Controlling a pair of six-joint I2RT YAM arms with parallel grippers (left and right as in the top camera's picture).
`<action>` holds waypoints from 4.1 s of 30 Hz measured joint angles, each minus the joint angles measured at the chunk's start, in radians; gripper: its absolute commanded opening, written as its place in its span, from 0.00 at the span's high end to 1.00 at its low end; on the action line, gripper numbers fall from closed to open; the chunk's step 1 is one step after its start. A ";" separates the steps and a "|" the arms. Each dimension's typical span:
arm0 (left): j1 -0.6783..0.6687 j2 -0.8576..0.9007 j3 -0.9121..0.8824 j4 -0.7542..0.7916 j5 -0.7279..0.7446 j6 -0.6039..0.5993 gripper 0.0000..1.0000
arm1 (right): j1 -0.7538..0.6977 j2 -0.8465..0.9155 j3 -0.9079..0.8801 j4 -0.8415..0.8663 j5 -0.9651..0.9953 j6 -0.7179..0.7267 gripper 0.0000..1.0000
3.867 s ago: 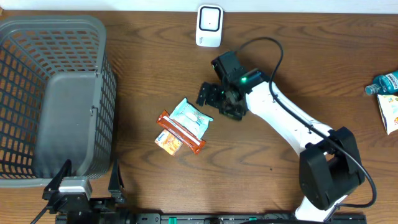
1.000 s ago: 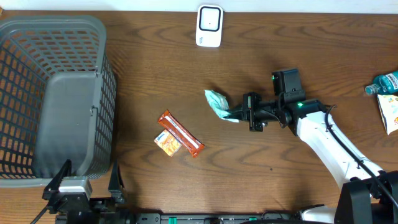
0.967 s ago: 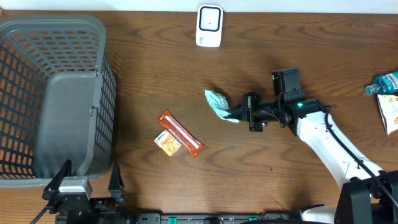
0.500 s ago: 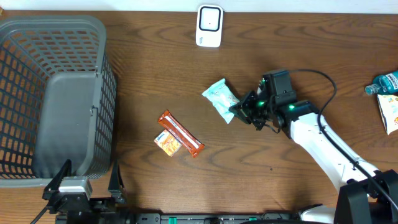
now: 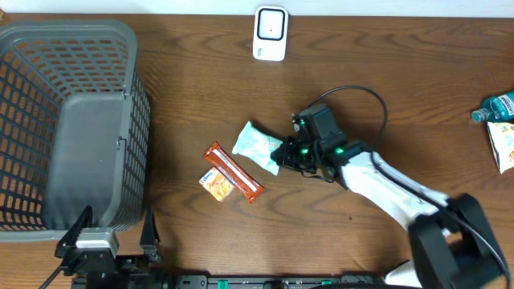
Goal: Scan the item barcode
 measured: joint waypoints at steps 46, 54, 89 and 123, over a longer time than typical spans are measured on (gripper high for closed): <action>0.000 0.000 0.000 0.000 0.000 0.000 0.02 | 0.171 -0.216 -0.005 -0.058 0.007 -0.597 0.17; 0.000 0.000 0.000 0.000 0.000 0.000 0.02 | 0.345 -0.129 -0.004 -0.019 0.496 -0.900 0.27; 0.000 0.000 0.000 0.000 0.000 0.000 0.02 | 0.550 0.070 0.087 -0.060 0.799 -0.844 0.39; 0.000 0.000 0.000 0.000 0.000 0.000 0.02 | 0.473 0.152 0.089 -0.063 0.782 -0.751 0.33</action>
